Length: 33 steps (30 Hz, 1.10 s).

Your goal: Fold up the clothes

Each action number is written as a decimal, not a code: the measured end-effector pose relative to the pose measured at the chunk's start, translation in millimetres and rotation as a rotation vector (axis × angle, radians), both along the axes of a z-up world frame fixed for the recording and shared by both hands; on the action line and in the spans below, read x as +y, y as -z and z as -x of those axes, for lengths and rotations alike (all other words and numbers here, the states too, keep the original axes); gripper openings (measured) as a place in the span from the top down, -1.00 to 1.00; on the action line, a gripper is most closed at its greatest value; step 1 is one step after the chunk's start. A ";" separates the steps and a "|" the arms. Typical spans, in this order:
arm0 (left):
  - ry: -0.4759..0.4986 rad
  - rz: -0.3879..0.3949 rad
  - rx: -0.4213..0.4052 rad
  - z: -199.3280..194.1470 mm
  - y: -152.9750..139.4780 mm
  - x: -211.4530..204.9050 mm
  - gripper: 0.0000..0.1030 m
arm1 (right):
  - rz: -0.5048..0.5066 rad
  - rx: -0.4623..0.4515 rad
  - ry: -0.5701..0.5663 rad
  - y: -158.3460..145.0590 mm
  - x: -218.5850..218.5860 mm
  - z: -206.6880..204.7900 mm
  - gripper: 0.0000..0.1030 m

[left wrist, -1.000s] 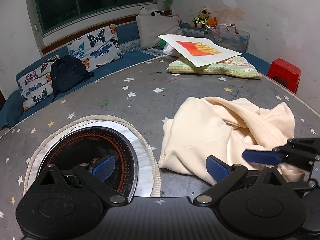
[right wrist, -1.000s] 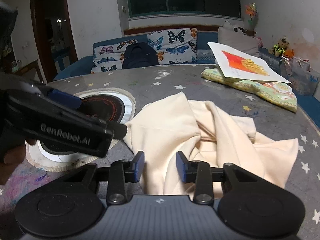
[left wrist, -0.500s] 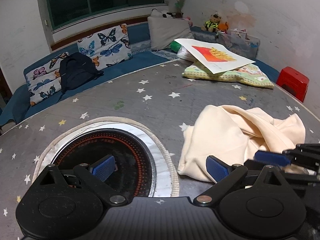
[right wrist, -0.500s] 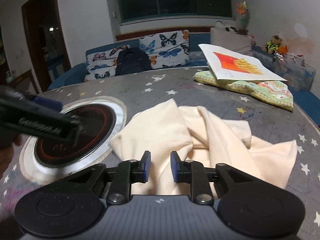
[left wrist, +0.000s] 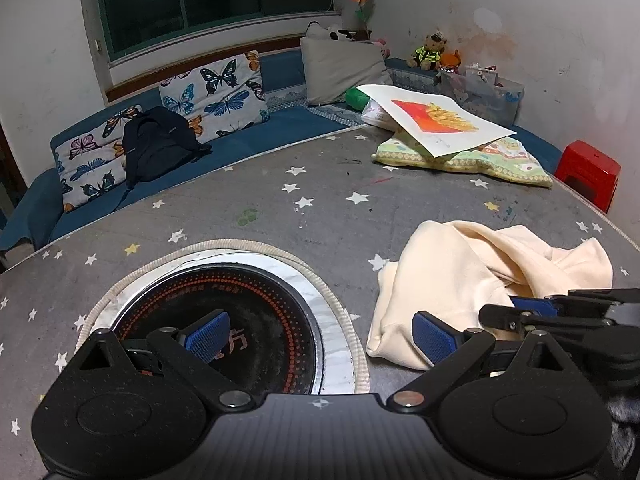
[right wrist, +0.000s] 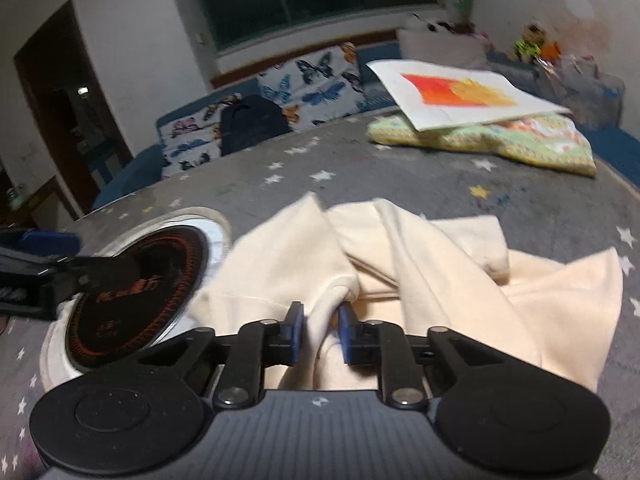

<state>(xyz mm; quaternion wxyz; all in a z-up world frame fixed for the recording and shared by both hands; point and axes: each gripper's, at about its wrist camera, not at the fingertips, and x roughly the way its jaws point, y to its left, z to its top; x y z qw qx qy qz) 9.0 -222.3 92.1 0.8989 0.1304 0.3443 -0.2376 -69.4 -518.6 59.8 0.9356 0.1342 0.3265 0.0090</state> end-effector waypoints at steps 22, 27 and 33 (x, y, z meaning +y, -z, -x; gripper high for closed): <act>0.271 0.019 0.058 33.0 7.4 -48.1 -0.78 | 0.165 -0.109 -0.334 -4.0 113.3 70.9 0.82; 0.339 -0.018 0.038 37.0 13.6 -70.9 -0.66 | 0.152 -0.109 -0.335 -6.6 115.8 72.4 0.82; 0.317 -0.047 0.050 23.8 27.6 -75.7 0.19 | 0.151 -0.106 -0.357 -9.8 123.4 76.5 0.82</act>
